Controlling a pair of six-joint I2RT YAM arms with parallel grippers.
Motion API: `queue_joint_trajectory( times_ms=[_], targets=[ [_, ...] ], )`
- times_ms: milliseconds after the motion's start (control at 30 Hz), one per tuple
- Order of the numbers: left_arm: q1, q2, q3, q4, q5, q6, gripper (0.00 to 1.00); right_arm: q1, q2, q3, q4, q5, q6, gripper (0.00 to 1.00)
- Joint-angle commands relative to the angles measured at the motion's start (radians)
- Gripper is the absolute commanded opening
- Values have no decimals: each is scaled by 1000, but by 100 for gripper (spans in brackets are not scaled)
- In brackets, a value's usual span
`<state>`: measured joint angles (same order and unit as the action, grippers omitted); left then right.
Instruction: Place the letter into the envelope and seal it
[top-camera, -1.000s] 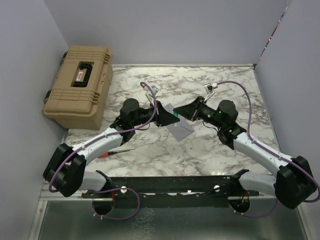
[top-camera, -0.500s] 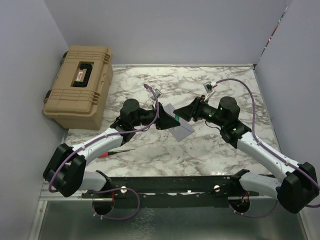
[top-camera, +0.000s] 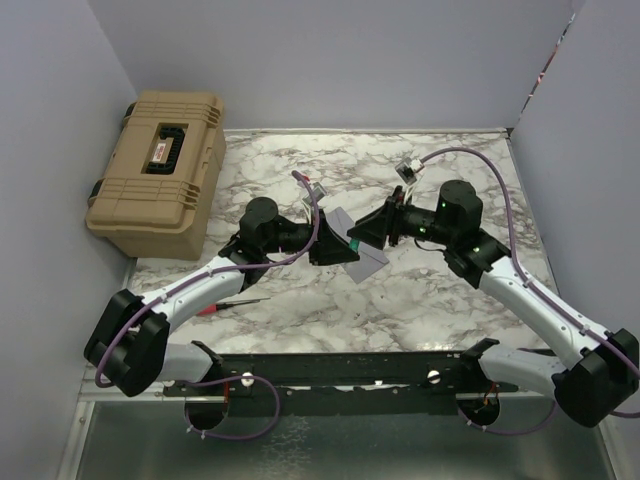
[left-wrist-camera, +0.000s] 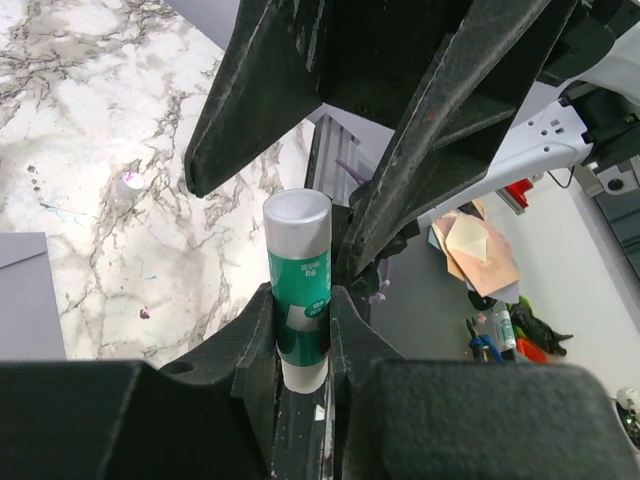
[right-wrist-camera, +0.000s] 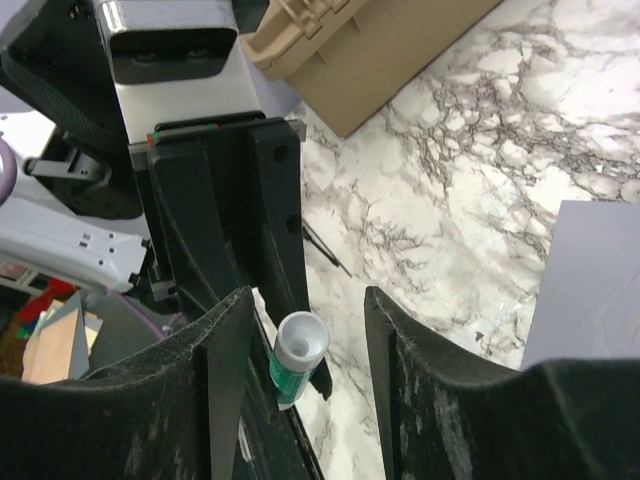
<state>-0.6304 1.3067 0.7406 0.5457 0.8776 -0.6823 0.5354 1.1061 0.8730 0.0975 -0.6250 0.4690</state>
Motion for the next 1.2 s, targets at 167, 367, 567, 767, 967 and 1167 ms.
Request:
queue_joint_trajectory(
  times_ms=[167, 367, 567, 767, 967, 1167],
  targets=[
    [-4, -40, 33, 7, 72, 31, 0, 3, 30, 60, -160, -98, -92, 38],
    [-5, -47, 33, 5, 42, 47, 0, 4, 65, 35, -25, -66, 53, 1],
    [-5, -38, 93, -217, -339, 201, 0, 29, 169, 129, -206, 271, 291, 1],
    [-6, 54, 181, -403, -806, 255, 0, 128, 265, 254, -391, 691, 396, 1],
    [-8, 123, 210, -406, -870, 271, 0, 132, 358, 309, -461, 830, 547, 1],
    [-8, 137, 231, -424, -791, 299, 0, 132, 396, 400, -513, 806, 584, 1]
  ],
)
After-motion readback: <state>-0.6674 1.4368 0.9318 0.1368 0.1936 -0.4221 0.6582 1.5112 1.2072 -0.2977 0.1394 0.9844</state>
